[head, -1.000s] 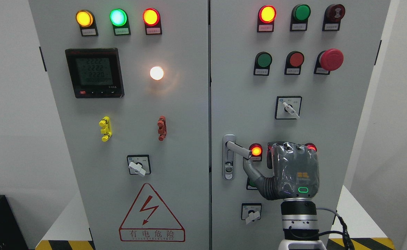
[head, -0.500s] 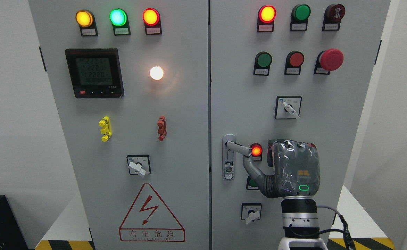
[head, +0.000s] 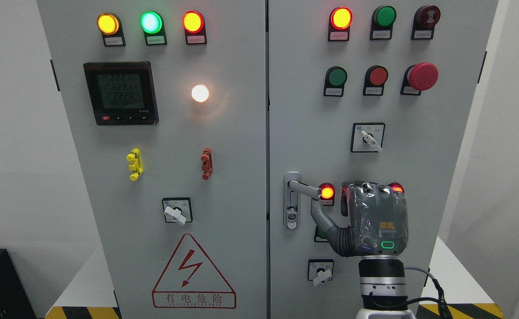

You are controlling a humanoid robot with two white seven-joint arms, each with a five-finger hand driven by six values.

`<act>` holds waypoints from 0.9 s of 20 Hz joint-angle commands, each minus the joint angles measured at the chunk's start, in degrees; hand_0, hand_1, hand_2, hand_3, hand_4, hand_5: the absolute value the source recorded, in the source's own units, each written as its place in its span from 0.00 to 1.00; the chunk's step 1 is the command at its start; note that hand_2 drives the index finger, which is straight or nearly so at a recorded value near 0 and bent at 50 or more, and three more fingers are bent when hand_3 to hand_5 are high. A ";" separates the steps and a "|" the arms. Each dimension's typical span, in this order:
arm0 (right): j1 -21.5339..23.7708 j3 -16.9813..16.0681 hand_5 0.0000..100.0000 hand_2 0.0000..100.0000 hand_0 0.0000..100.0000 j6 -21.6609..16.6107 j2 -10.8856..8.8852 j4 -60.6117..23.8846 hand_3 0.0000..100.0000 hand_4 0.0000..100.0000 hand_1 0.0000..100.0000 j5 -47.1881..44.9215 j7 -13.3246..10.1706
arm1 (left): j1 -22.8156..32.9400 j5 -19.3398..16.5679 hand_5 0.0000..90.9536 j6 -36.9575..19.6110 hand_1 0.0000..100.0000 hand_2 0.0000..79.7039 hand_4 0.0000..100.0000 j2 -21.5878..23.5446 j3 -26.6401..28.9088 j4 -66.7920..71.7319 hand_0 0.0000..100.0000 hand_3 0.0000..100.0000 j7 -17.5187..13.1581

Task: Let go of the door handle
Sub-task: 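Open the right hand fingers and pull away from the handle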

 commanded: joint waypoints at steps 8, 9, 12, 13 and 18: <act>11.09 -3.80 0.65 0.56 0.30 -6.63 -0.86 -8.87 0.85 0.72 0.31 -0.80 -2.28 | 0.00 0.00 0.00 0.00 0.00 0.03 0.01 0.00 -1.23 -1.14 0.00 0.09 0.00; 12.24 -5.20 0.54 0.46 0.30 -8.65 -0.85 -9.58 0.72 0.61 0.30 -1.41 -2.37 | 0.00 0.00 0.00 0.00 0.00 0.03 0.01 0.00 -1.23 -1.14 0.00 0.09 0.00; 13.13 -8.38 0.24 0.24 0.30 -12.01 -0.85 -10.46 0.37 0.32 0.28 -1.86 -3.51 | 0.00 0.00 0.00 0.00 0.00 0.03 0.01 0.00 -1.23 -1.14 0.00 0.09 0.00; 13.04 -9.08 0.21 0.21 0.31 -12.80 -0.85 -10.55 0.33 0.29 0.28 -2.03 -3.42 | 0.00 0.00 0.00 0.00 0.00 0.03 0.01 0.00 -1.23 -1.14 0.00 0.09 0.00; 12.60 -12.42 0.00 0.00 0.33 -16.14 -0.94 -10.55 0.00 0.00 0.21 -5.37 -3.42 | 0.00 0.00 0.00 0.00 0.00 0.03 0.01 0.00 -1.23 -1.14 0.00 0.09 0.00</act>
